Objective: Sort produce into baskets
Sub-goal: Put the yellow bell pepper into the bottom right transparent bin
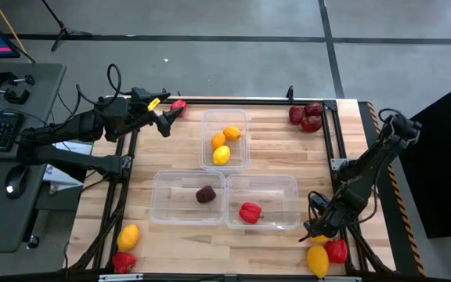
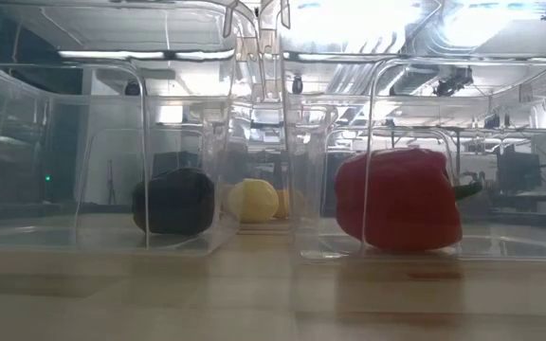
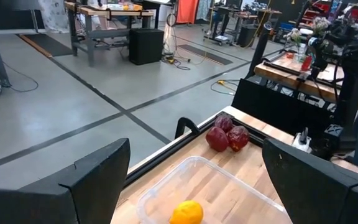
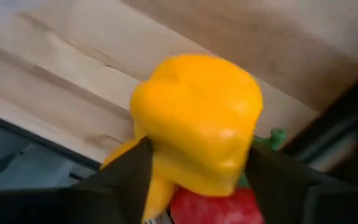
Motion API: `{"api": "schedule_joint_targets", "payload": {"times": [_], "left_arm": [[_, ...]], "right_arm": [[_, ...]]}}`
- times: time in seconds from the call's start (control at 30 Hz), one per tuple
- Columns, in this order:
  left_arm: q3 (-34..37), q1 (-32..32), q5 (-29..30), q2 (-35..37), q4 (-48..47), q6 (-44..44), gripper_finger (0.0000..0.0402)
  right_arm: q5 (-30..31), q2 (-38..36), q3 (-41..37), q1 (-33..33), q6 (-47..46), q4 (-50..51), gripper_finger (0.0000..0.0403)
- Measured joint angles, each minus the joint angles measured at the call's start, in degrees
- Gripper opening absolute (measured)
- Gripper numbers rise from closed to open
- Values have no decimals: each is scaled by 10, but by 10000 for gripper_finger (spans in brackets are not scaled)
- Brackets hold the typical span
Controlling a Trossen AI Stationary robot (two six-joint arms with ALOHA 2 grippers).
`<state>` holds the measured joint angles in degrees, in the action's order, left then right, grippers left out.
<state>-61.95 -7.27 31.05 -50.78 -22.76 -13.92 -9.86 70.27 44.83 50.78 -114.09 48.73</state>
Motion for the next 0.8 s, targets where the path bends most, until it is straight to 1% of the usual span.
{"api": "schedule_joint_targets", "payload": {"times": [0.1, 0.27, 0.37, 0.4, 0.5, 0.57, 0.67, 0.73, 0.8], "left_arm": [[0, 0, 0, 0, 0, 10, 351], [0, 0, 11, 0, 0, 11, 351], [0, 0, 12, 0, 0, 11, 351], [0, 0, 12, 0, 0, 11, 351], [0, 0, 12, 0, 0, 11, 351], [0, 0, 12, 0, 1, 11, 351], [0, 0, 12, 0, 2, 11, 351], [0, 0, 12, 0, 2, 11, 351], [0, 0, 12, 0, 2, 11, 351]], "right_arm": [[32, -15, 64, -1, 17, 104, 170], [127, -31, 187, -2, 15, 310, 90], [176, -36, 258, -2, 7, 404, 48], [191, -37, 278, -2, 8, 419, 35], [263, -53, 316, -6, 34, 408, 7], [300, -56, 341, -15, 39, 417, 6], [356, -54, 366, -33, 94, 394, 3], [386, -54, 369, -50, 148, 337, 0], [394, -51, 361, -74, 218, 265, 2]]}}
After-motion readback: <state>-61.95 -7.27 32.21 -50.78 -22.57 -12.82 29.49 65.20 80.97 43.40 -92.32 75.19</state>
